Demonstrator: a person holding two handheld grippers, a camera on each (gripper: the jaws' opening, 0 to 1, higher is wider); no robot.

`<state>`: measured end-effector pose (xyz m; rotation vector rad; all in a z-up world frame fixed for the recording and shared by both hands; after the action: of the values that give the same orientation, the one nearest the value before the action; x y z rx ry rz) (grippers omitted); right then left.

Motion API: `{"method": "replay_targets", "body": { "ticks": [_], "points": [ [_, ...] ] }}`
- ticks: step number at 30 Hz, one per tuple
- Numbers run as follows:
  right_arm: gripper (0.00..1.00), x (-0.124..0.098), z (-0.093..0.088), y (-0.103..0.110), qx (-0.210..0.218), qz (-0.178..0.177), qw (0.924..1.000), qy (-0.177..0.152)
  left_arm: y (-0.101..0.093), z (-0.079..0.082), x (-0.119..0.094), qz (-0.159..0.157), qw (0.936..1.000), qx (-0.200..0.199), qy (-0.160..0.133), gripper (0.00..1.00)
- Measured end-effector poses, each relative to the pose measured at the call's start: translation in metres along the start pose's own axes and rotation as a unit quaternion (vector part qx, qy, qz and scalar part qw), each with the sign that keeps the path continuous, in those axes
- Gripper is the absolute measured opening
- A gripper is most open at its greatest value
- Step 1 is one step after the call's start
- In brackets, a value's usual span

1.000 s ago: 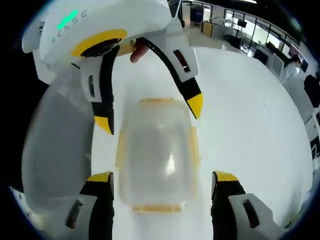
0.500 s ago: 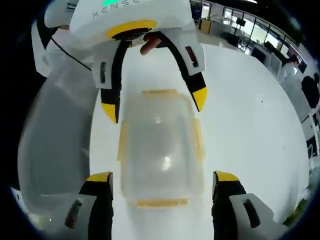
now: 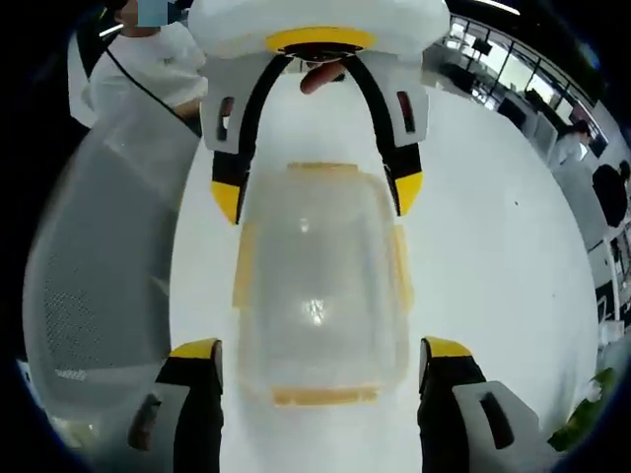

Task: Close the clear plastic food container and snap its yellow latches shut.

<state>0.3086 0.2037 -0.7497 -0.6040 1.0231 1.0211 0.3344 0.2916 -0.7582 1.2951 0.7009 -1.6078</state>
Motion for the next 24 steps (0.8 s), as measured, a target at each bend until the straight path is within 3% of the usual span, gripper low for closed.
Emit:
{"method": "replay_targets", "body": {
  "ticks": [24],
  "points": [
    [0.80, 0.017, -0.003, -0.002, -0.029, 0.004, 0.9989, 0.038, 0.001, -0.007, 0.014, 0.007, 0.9998, 0.010, 0.017, 0.84]
  ]
}}
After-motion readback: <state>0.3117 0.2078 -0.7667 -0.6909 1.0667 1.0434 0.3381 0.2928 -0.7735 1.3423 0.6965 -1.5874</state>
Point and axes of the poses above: the point that each gripper's makers call its tool centre point, and the gripper's own axes: x roughly forward along the fingers, y roughly to its left, z roughly out of its top, the point moved 3 cm from there along -x, roughly backward along the fingers, and after that the axes turned 12 degrees about x, right-handed, at the moved point
